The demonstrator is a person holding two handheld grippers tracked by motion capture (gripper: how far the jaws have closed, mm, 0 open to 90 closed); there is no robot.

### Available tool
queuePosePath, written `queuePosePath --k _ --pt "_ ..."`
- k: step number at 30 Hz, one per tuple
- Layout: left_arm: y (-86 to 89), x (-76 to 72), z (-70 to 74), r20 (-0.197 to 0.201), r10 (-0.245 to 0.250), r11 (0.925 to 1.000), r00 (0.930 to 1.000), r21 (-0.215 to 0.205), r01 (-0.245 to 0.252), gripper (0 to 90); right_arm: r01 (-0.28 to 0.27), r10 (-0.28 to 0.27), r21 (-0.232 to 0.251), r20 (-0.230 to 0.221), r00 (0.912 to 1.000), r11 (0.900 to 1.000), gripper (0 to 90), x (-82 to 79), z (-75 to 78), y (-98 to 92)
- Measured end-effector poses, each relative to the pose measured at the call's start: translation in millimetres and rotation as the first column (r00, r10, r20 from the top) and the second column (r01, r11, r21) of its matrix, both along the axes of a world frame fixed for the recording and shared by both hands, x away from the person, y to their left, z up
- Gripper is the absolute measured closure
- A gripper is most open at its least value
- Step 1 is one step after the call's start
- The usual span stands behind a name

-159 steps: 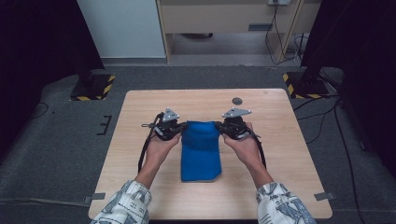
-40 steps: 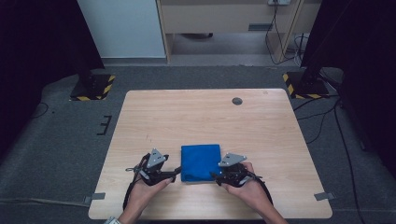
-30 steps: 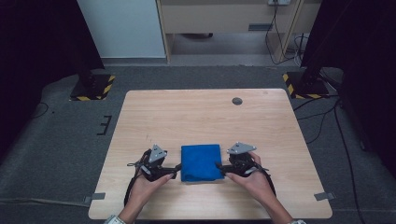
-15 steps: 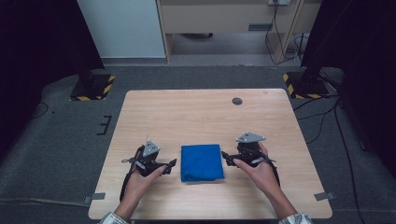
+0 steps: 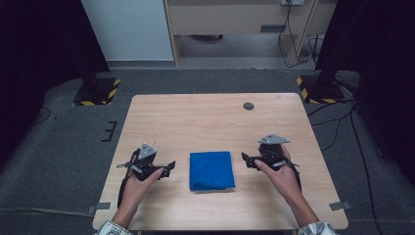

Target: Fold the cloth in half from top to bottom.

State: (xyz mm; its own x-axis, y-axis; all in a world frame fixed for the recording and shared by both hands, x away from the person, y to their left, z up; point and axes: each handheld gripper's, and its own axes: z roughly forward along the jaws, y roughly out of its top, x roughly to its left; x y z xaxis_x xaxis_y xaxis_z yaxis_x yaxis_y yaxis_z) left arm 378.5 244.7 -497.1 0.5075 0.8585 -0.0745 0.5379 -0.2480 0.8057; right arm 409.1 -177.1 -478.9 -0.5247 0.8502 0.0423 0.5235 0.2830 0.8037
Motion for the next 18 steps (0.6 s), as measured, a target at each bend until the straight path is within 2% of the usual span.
queuePosePath --k 3,10,18 --pt "9.5 2.5 1.5 -0.011 0.017 0.9998 0.9998 -0.012 -0.017 7.5 0.012 -0.012 0.002 0.000 0.9999 1.000 8.0 0.2 1.6 -6.2" --pt "32.0 6.6 -0.2 -0.022 0.068 0.9976 0.9974 0.013 -0.068 7.6 0.057 -0.057 -0.001 0.009 0.9983 0.998 8.0 2.4 0.7 -28.2" --pt "38.0 8.2 -9.8 -0.050 0.064 0.9963 0.9967 0.060 -0.061 7.6 0.135 -0.135 -0.001 -0.013 0.9907 0.991 8.0 5.1 -10.9 -60.4"
